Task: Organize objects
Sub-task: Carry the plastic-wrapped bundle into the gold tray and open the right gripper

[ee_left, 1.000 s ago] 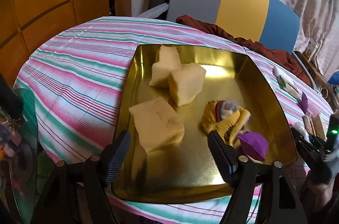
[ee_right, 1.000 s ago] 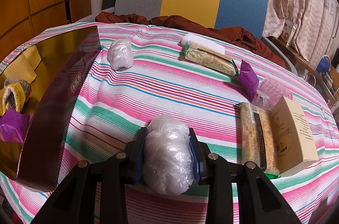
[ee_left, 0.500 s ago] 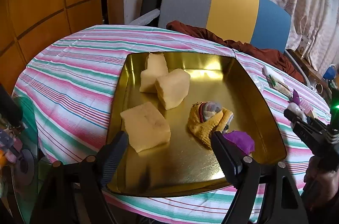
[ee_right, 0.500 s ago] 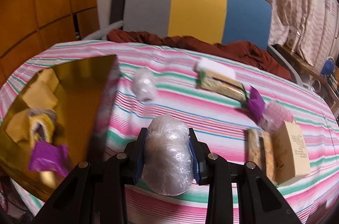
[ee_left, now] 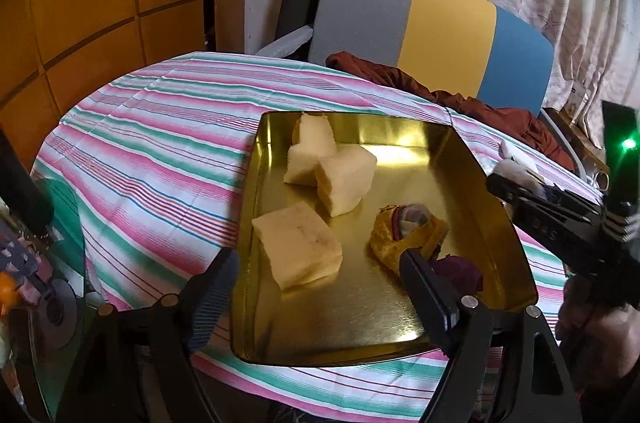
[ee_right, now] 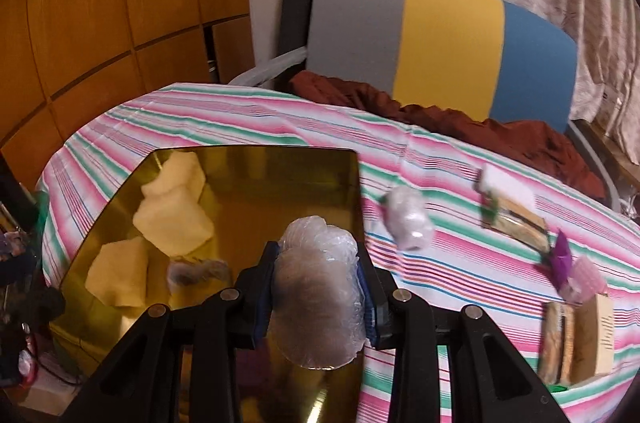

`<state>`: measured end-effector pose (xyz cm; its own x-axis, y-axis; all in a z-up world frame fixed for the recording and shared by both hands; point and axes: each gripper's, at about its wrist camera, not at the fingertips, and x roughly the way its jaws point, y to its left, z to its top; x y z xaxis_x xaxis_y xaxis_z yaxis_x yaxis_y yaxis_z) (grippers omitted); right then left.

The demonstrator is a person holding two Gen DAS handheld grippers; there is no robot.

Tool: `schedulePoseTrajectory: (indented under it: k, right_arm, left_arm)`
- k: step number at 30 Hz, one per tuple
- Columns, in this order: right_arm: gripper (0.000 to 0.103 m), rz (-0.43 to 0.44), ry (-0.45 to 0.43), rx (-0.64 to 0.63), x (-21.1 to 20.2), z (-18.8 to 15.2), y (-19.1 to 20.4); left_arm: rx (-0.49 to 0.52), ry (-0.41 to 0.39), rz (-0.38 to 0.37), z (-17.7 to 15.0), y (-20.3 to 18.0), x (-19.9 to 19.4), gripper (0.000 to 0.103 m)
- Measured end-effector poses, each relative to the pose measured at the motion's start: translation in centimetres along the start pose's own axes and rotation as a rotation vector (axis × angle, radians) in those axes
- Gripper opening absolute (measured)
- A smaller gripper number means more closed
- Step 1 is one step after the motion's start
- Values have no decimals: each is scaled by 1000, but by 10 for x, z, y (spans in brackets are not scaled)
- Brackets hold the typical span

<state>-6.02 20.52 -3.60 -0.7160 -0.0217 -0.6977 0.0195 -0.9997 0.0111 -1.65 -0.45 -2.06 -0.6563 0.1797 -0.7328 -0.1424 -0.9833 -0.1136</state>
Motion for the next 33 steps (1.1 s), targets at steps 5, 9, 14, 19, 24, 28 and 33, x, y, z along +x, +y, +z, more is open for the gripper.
schedulePoseTrajectory:
  k: [5,9,14,19,24,28,33]
  right_arm:
    - [35,0,17,-13,14,8,15]
    - [36,-5,28,-17,26,14,22]
    - [45,-12,39,-13,34,16,27]
    - [50,-20,44,-12,36,14,29]
    - [52,-20,31,5,30,12,24]
    - [52,-29,11,21,19,6,14]
    - [53,-56,-15,75,-1,-11,-17]
  left_arm:
    - [-19,2,8,-2,10,0,83]
    - [-36,0,17,-3,19,-1,83]
    - [-51,1,29,-4,27,-1,84]
    - [-57,2,37,-6,29,-1,87]
    - [-54,4,30,-5,27,1,88]
    - [-35,7,13,-3,20,2,88]
    - [8,10,-27,8,3,4,88]
